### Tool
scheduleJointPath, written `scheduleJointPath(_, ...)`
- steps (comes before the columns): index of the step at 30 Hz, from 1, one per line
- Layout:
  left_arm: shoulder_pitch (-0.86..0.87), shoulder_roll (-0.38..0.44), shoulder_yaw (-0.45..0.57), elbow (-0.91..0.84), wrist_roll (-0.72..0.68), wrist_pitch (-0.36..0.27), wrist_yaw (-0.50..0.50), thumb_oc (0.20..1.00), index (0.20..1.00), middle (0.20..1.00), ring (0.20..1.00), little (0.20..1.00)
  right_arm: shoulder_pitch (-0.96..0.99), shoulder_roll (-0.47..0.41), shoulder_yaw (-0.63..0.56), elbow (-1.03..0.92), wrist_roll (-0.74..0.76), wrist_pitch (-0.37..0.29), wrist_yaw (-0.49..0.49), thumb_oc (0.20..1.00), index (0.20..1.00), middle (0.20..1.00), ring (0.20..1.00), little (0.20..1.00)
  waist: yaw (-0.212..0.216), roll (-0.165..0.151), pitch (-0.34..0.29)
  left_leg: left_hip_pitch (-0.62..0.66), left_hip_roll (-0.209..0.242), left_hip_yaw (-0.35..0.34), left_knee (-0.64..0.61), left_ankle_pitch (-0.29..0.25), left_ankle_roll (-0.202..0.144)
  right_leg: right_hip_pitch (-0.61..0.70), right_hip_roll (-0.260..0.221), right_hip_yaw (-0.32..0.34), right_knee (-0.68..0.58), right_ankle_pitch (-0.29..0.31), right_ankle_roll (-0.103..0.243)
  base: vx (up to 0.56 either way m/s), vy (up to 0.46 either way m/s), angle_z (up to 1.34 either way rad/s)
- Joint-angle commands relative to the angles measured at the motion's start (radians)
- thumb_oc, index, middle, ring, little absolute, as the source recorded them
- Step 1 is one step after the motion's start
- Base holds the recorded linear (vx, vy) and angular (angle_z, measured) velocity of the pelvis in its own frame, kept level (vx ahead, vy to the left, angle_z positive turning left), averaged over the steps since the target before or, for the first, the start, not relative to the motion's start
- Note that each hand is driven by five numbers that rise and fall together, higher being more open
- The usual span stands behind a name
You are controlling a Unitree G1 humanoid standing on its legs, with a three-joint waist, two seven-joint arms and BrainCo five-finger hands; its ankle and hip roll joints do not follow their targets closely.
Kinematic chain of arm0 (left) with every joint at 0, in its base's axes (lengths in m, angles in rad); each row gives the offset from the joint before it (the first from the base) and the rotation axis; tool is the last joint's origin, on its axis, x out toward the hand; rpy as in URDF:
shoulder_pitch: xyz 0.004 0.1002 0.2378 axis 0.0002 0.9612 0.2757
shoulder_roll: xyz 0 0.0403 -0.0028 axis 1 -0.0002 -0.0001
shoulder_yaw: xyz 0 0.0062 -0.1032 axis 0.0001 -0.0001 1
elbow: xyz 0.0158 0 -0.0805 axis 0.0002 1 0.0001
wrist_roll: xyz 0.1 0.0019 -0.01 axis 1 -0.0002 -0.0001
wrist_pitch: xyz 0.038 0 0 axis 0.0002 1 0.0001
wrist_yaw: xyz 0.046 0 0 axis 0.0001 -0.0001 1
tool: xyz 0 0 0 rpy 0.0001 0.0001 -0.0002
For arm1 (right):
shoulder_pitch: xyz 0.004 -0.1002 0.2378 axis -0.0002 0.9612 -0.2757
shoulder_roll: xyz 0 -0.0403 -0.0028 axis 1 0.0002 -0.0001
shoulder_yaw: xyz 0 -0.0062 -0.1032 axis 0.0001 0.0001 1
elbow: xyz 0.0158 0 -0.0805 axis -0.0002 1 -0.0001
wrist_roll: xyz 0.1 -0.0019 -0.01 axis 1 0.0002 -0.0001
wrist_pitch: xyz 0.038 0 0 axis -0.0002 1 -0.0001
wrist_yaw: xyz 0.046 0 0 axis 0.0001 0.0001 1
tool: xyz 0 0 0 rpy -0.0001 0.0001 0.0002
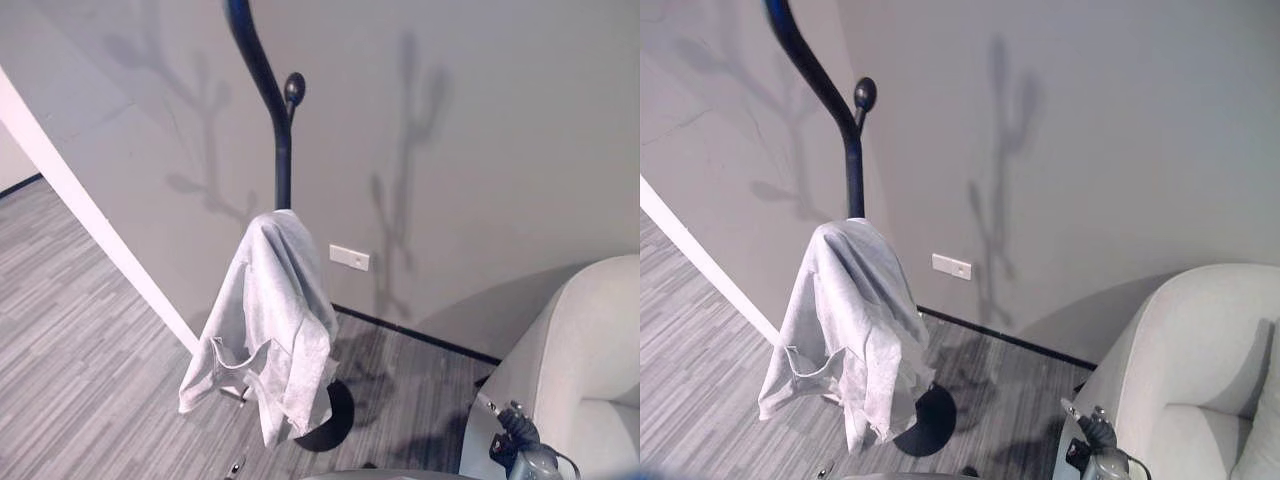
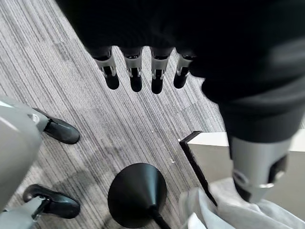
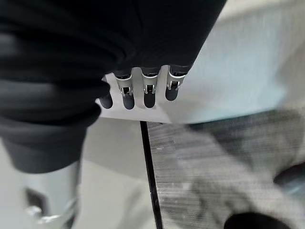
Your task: Hang the clothes on the sofa on the clothes rack.
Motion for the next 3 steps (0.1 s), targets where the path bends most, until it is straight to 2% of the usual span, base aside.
scheduleJointPath(1,0.017,0.018,-0.024,0.005,-0.017,-0.007,-0.014,1.000,1.000,1.000,1.000,1.000,0.037,0.011,-0.042,0.063,0.089,-0.008,-0.026,1.000,1.000,1.000,1.000,1.000,-0.001,-0.016,-0.055,-0.047,0.025,-0.023,-0.008,0.123,-0.026,0.022,-0.080,0.046,0.016,-0.003,0.076,0.05,0.025,0.12)
scheduleJointPath(3,0.017,0.011,-0.037,0.011,-0.016,-0.009,-0.014,1.000,1.000,1.000,1.000,1.000,0.033,0.001,-0.031,0.115,0.075,-0.009,-0.035,1.000,1.000,1.000,1.000,1.000,-0.004,-0.009,-0.058,-0.044,0.026,-0.023,-0.008,0.124,-0.026,0.024,-0.079,0.044,0.017,-0.002,0.074,0.04,0.016,-0.01)
